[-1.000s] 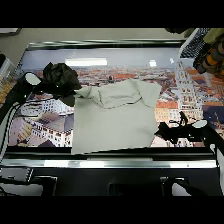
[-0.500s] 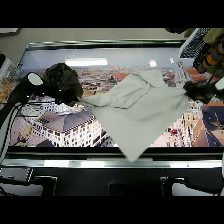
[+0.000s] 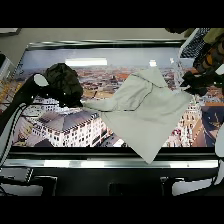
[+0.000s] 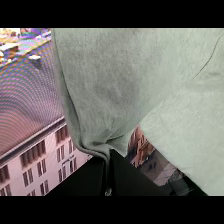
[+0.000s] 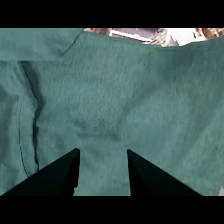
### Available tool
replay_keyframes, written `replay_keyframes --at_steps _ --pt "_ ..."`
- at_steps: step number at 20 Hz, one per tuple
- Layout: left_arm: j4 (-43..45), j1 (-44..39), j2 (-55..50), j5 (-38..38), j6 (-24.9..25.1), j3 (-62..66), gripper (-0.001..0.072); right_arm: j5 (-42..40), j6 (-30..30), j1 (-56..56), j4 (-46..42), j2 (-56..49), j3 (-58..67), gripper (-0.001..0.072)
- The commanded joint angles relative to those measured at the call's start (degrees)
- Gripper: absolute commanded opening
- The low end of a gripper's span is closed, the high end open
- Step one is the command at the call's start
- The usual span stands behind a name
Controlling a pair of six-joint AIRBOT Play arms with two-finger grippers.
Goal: Fold the clothes and pants, and hang the long-sleeved shirts on hangers.
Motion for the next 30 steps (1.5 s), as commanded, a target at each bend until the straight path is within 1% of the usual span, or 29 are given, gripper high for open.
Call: replay_keyframes --at_steps 1,2,3,4,6,7,10,12,14,15,16,20,23,26,30 --pt "0.02 -0.11 -0.04 -0.31 0.02 -0.02 0.0019 12.0 -11.47 -3.15 0.83 4.04 -0.59 0.0381" --pt "0.11 -0.13 -0.04 -0.28 0.04 -0.02 0.0019 12.63 -11.54 -4.96 2.62 6.21 -3.58 0.0382" --pt "0.39 -0.15 -0.04 -0.28 0.04 -0.02 0.0019 11.98 -12.15 -6.62 5.38 9.14 -8.57 0.0382" --pt "0.63 -0.15 -0.04 -0.31 0.09 -0.04 0.0019 11.78 -13.22 -7.5 6.34 11.89 -14.16 0.0384" --pt "0.72 -0.15 -0.04 -0.33 0.48 -0.04 0.0019 9.42 -14.56 -7.74 7.23 18.95 -29.33 0.0394" --pt "0.85 -0.15 -0.04 -0.33 0.46 -0.04 0.0019 7.89 -14.8 -7.76 9.03 22.43 -37.0 0.0436" --pt "0.9 -0.15 -0.04 -0.31 0.46 -0.04 0.0019 3.26 -16.52 -7.76 15.69 33.24 -59.45 0.0441" --pt "1.03 -0.15 -0.04 -0.31 0.48 -0.04 0.0019 1.7 -16.7 -7.76 17.49 39.69 -70.2 0.044" --pt "1.05 -0.15 -0.04 -0.28 0.48 -0.04 0.0019 0.94 -17.14 -7.76 17.22 44.61 -76.96 0.0438" --pt "1.05 -0.15 -0.07 -0.24 0.46 -0.04 0.0019 0.44 -16.61 -7.76 17.73 46.4 -79.17 0.0438" --pt "1.03 -0.15 -0.07 -0.24 0.46 -0.04 0.0019 -0.13 -17.53 -7.74 19.19 47.6 -80.3 0.0438" --pt "1.03 -0.15 -0.07 -0.04 0.46 -0.04 0.0019 0.57 -16.63 -7.74 19.19 48.04 -80.59 0.0418" --pt "1.03 -0.15 -0.04 0.04 0.44 -0.04 0.0019 -0.07 -13.18 -7.63 17.07 48.04 -80.96 0.0418" --pt "1.03 -0.15 -0.04 0.11 0.44 -0.04 0.0019 -1.81 -11.43 -7.65 15.76 48.0 -83.21 0.0418" --pt "1.03 -0.15 -0.04 0.11 0.44 -0.04 0.0019 -6.95 -12.85 -7.63 21.07 48.0 -84.39 0.0418"
